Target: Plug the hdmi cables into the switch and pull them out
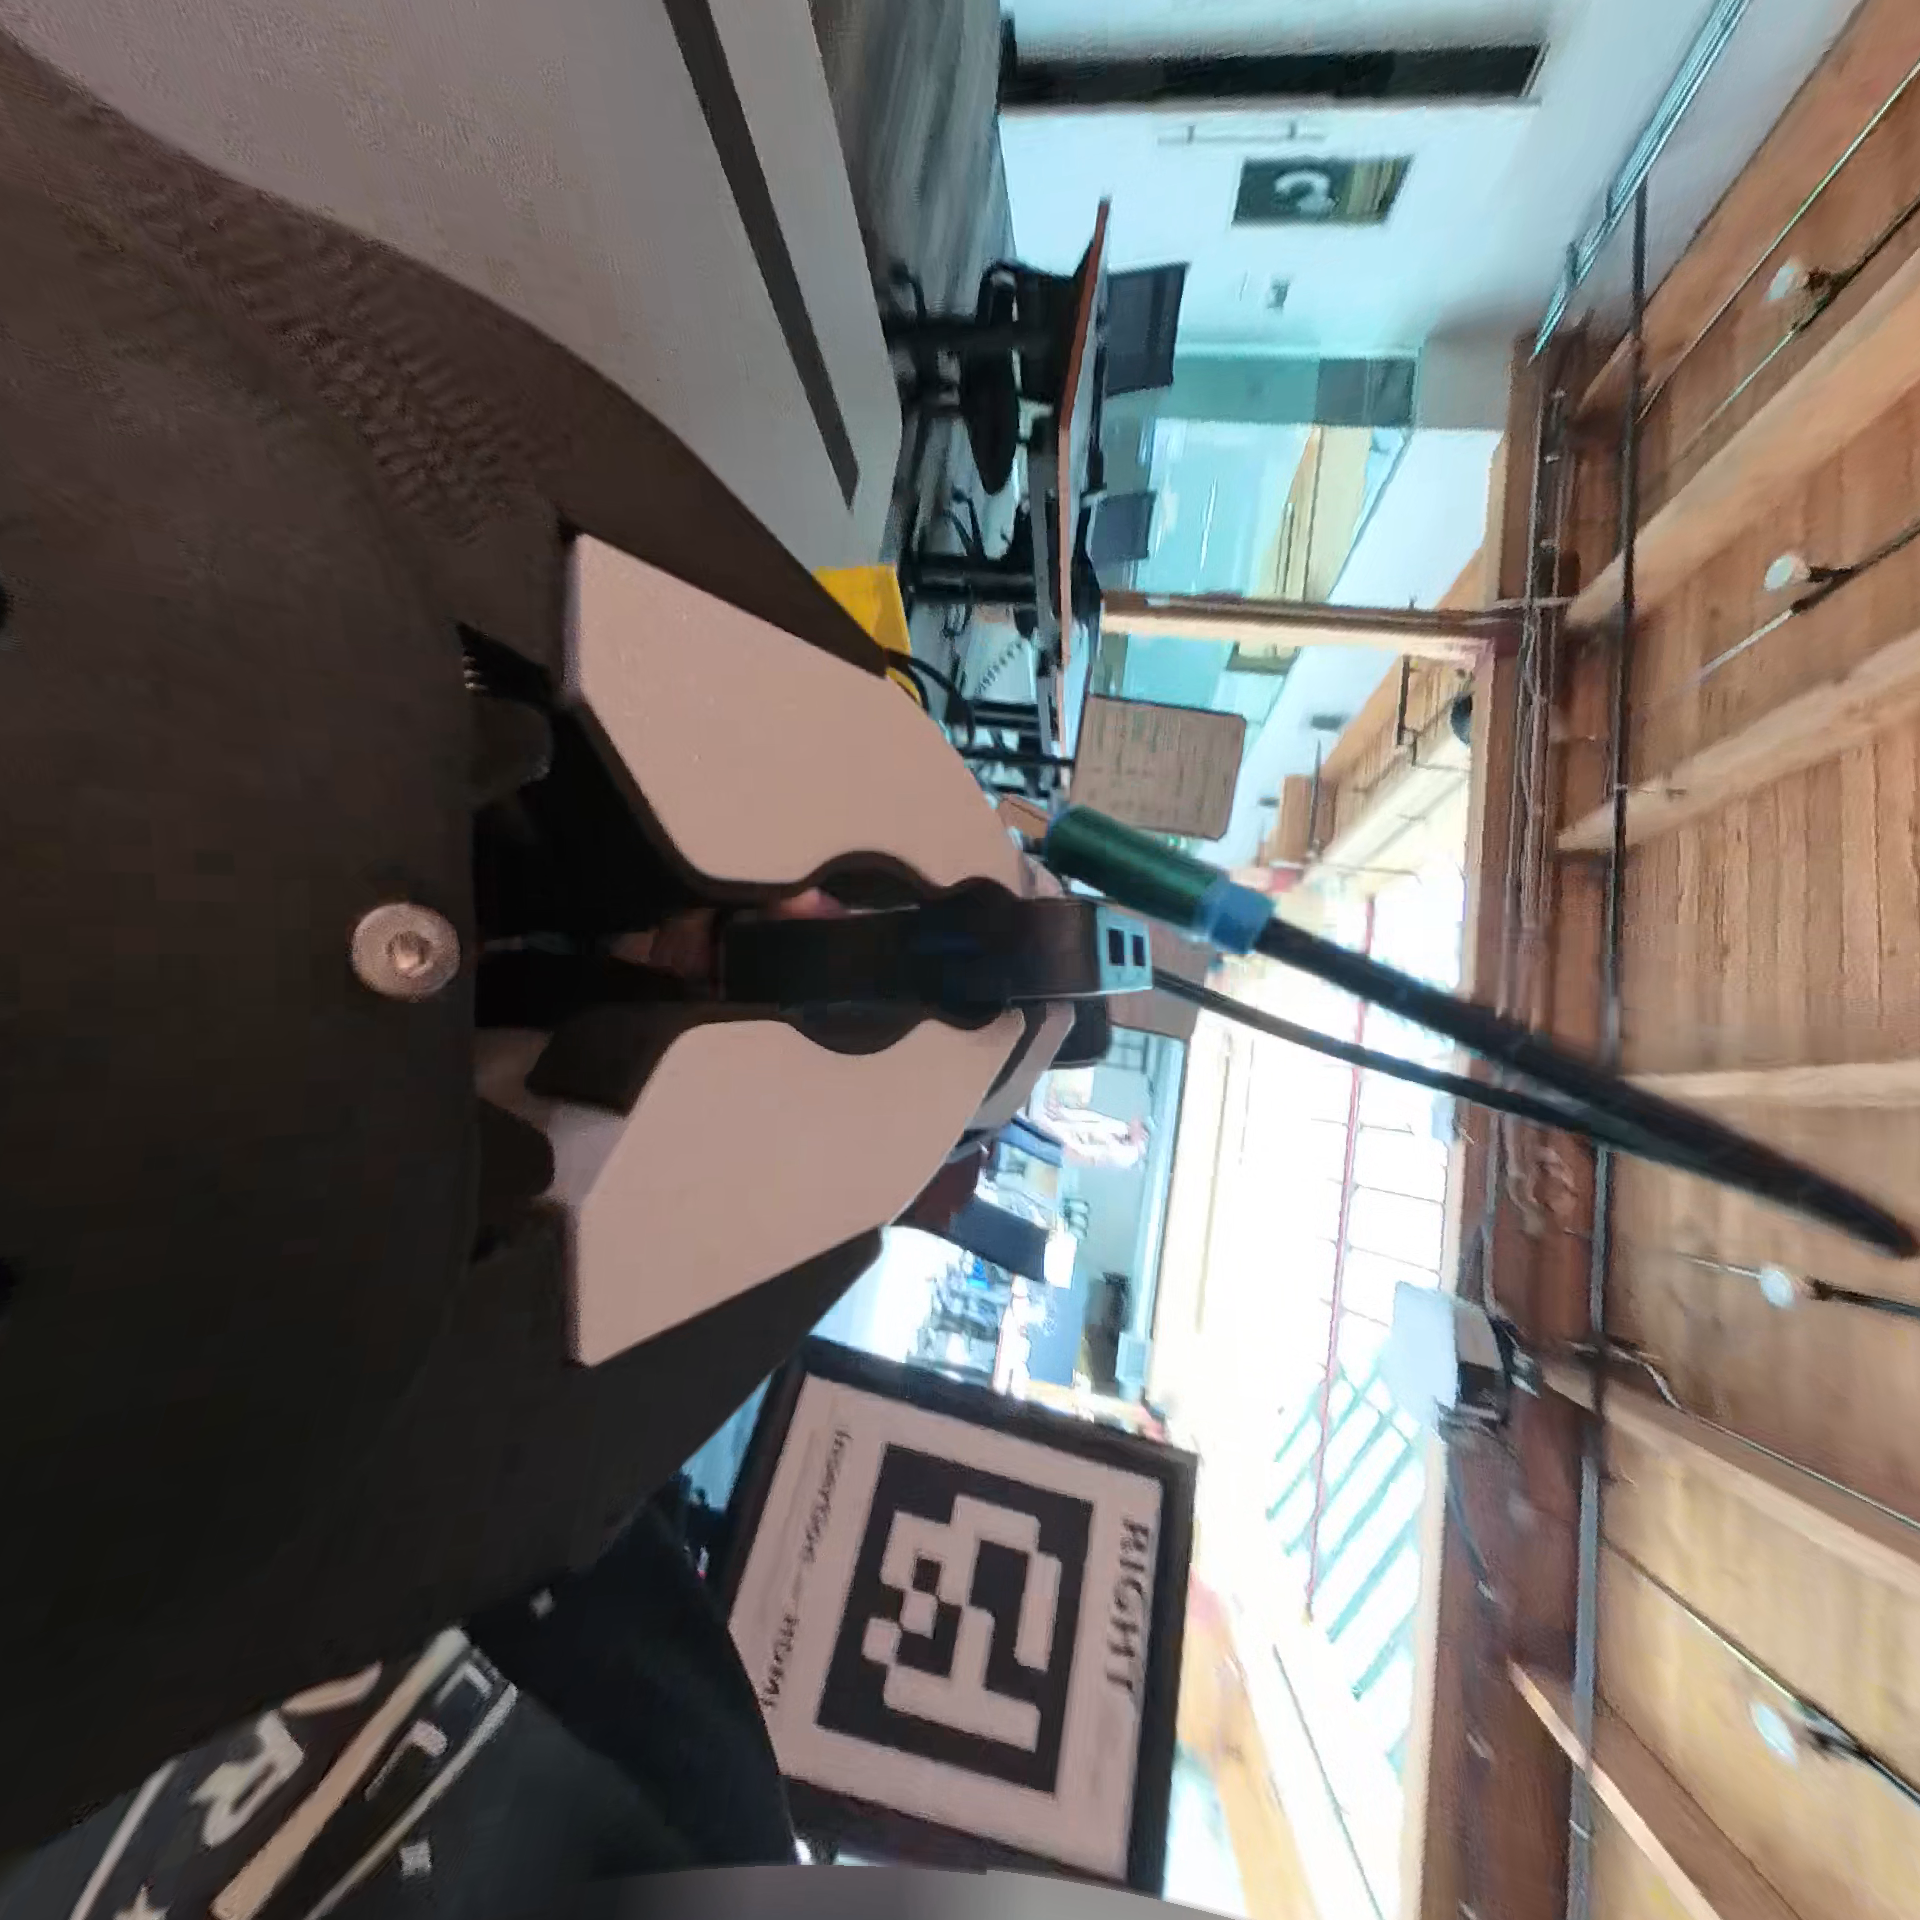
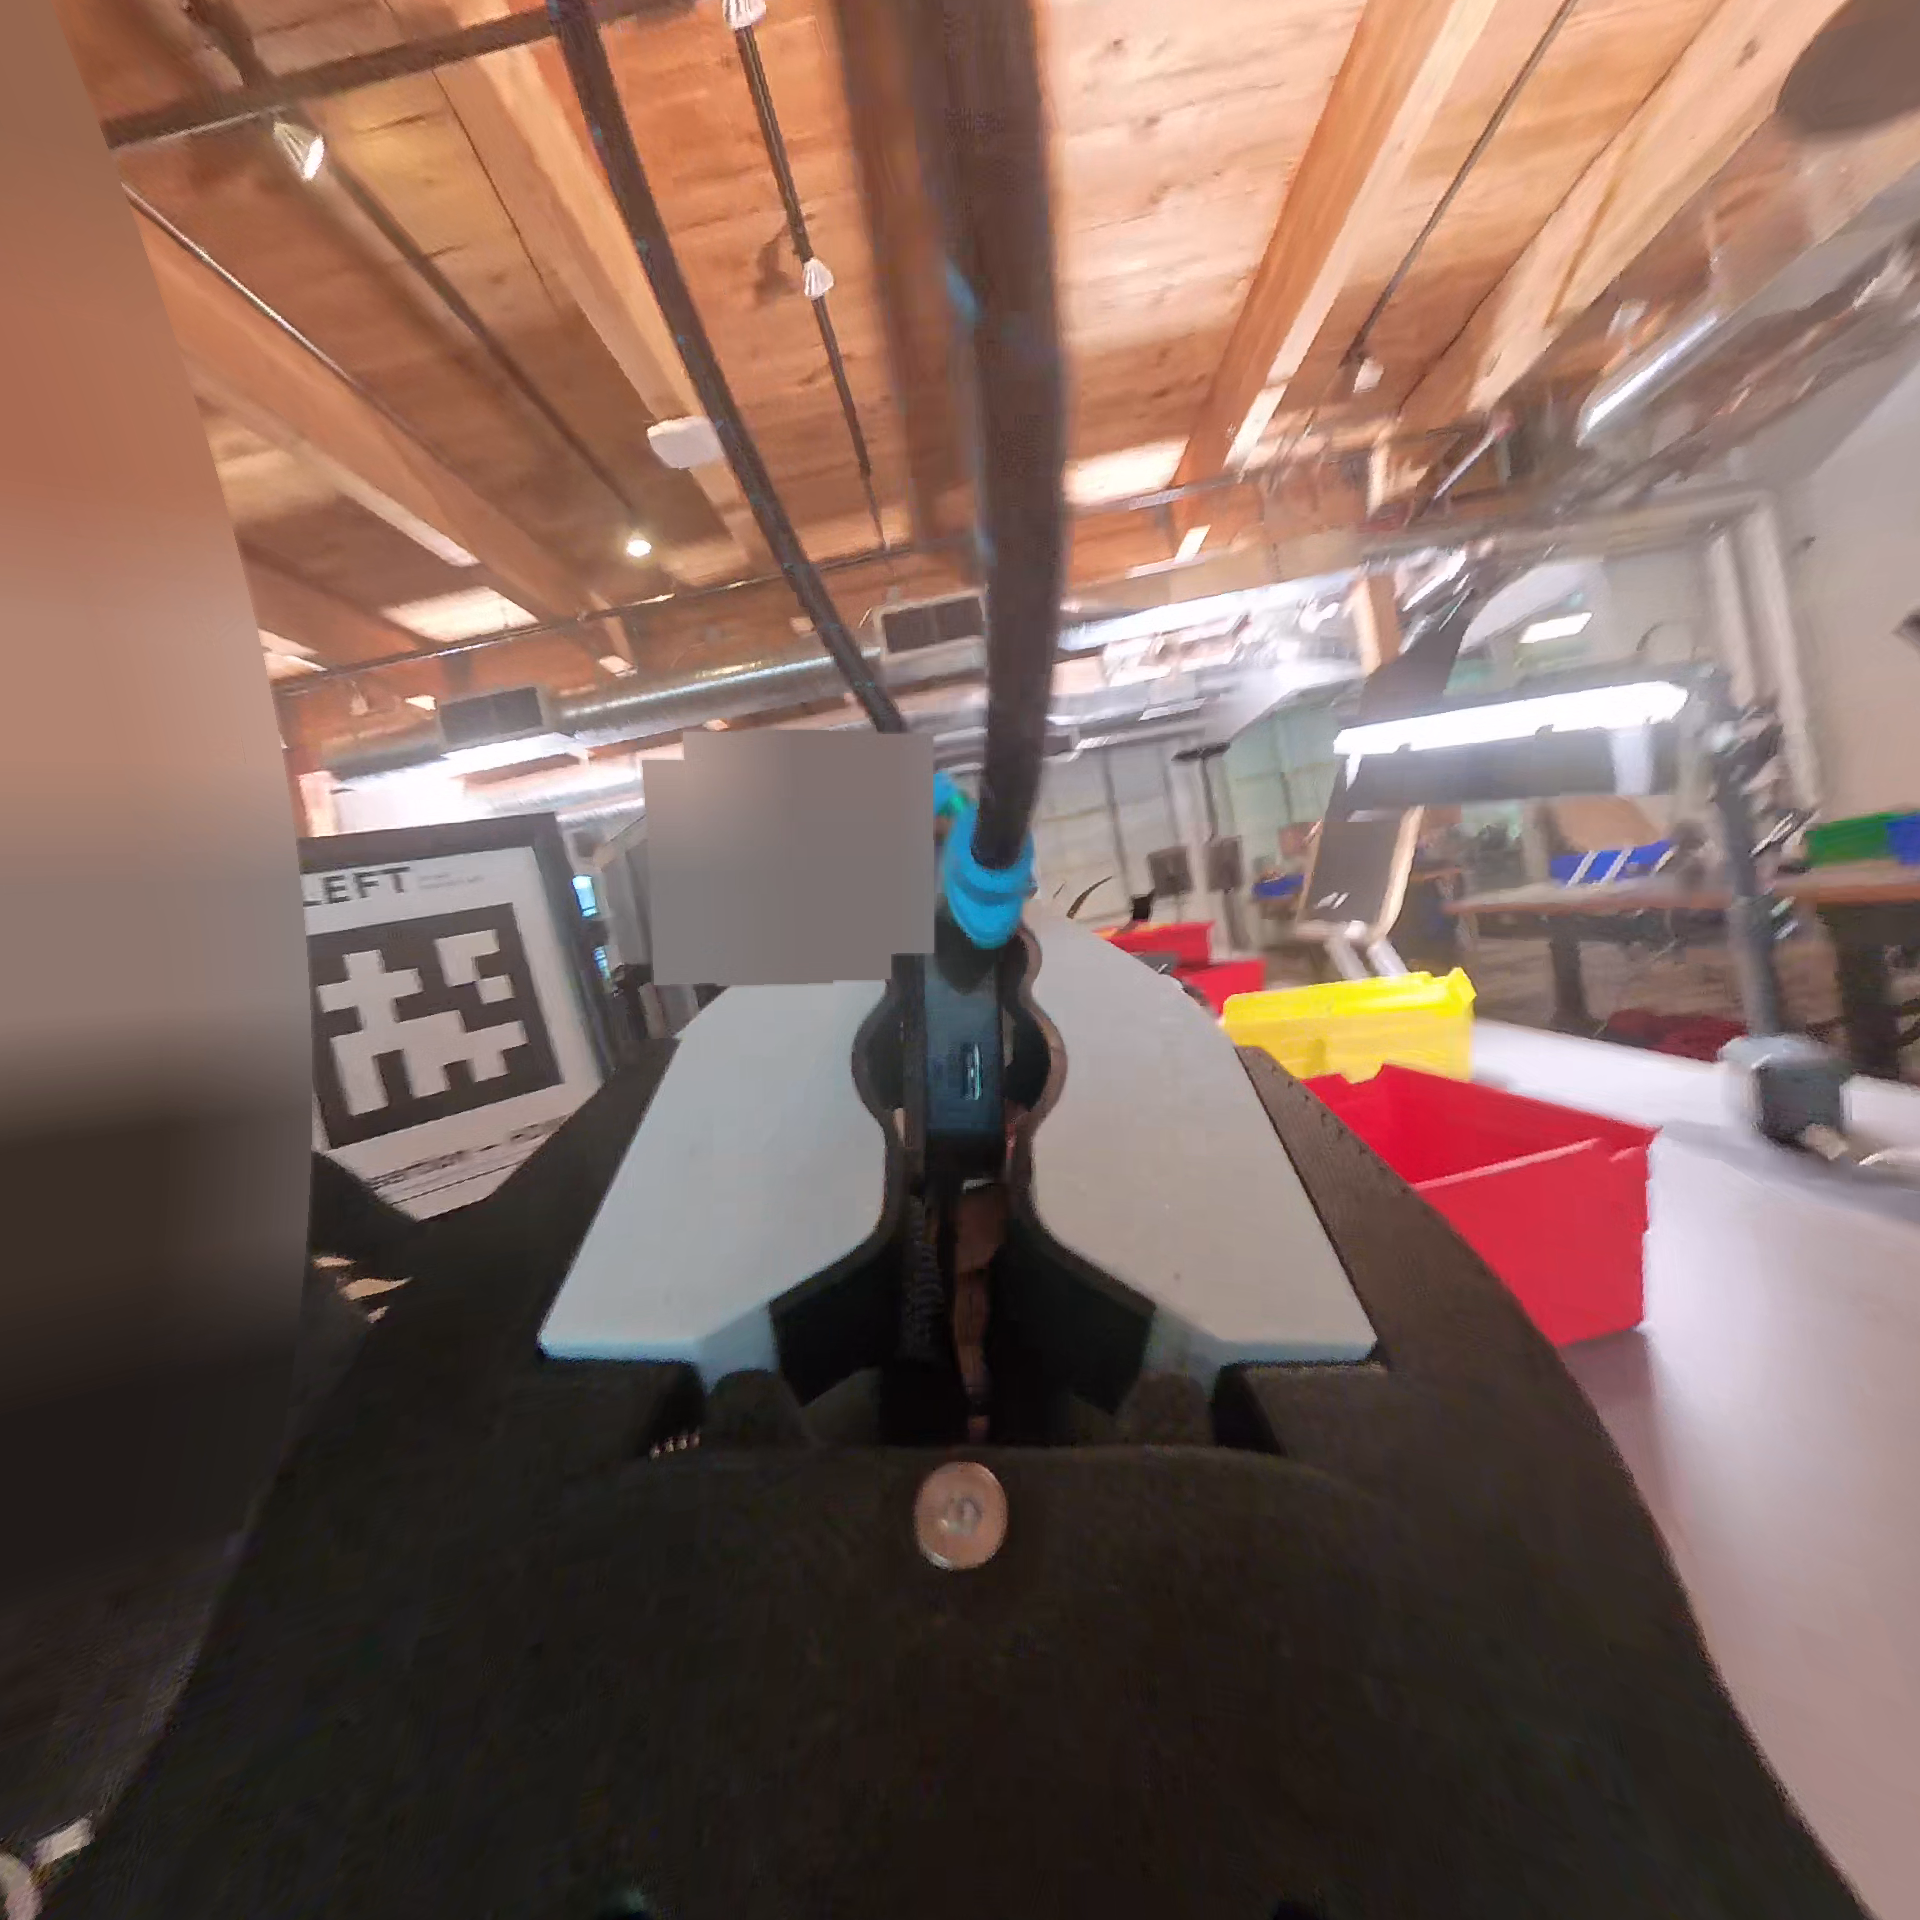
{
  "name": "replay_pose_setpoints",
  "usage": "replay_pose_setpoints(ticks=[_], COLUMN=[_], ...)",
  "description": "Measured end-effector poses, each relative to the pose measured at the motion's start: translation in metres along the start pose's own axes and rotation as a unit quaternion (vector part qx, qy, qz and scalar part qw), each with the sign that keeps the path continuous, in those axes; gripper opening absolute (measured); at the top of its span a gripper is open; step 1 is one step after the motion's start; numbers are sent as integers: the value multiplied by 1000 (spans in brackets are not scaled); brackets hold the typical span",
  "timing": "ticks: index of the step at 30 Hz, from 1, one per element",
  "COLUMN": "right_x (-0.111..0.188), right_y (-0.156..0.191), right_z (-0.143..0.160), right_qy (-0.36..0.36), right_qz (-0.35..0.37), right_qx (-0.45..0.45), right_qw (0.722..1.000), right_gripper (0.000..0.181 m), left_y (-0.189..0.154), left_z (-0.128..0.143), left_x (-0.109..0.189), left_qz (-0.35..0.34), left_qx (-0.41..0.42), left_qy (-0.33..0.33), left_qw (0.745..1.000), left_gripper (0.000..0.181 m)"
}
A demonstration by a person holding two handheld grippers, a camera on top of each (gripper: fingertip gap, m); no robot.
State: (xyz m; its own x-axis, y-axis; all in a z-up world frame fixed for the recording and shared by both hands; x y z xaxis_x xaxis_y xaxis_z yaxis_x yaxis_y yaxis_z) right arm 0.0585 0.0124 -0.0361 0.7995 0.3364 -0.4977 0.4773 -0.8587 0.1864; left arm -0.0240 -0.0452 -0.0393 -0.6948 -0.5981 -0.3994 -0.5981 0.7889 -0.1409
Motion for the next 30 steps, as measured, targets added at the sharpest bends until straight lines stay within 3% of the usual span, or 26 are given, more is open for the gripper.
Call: replay_pose_setpoints(ticks=[2, 5, 11, 15, 24, 30], right_x=[6, 7, 3, -2, -5, -2], right_y=[2, 6, 10, 12, 11, 13], right_z=[-9, -11, -7, 0, 9, 12], right_qy=[-44, -38, -63, -58, -60, -112], right_qz=[24, 9, 8, 1, 3, 23], right_qx=[40, 58, 34, 11, -15, -29], right_qw=[998, 998, 997, 998, 998, 993], right_gripper=[25, 17, 13, 13, 12, 11], left_y=[0, -4, -5, -10, -4, -4], left_z=[-1, -4, -4, 8, -4, 3], left_x=[1, 1, 1, -8, 1, -1], left_qz=[1, 17, 30, 48, 31, 31], left_qx=[-6, 5, 39, 43, 65, 103], left_qy=[-3, -12, -87, -39, -105, -163], left_qw=[1000, 1000, 995, 997, 992, 981], left_gripper=[13, 13, 12, 19, 15, 14])
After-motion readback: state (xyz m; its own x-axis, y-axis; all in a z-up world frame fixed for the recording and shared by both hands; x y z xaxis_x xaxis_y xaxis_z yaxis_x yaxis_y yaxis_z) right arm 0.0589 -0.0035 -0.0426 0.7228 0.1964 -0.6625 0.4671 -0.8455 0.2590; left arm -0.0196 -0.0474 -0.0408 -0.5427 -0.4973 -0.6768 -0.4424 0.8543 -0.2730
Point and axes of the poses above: each gripper's, where its closed fingertips meet, x back along the fingers, z out of its underside, y = z × x across the jaws, the point moved 6 cm from there along x, back along the fingers, and after that the axes turned 1 degree about y, right-handed, at the moved point
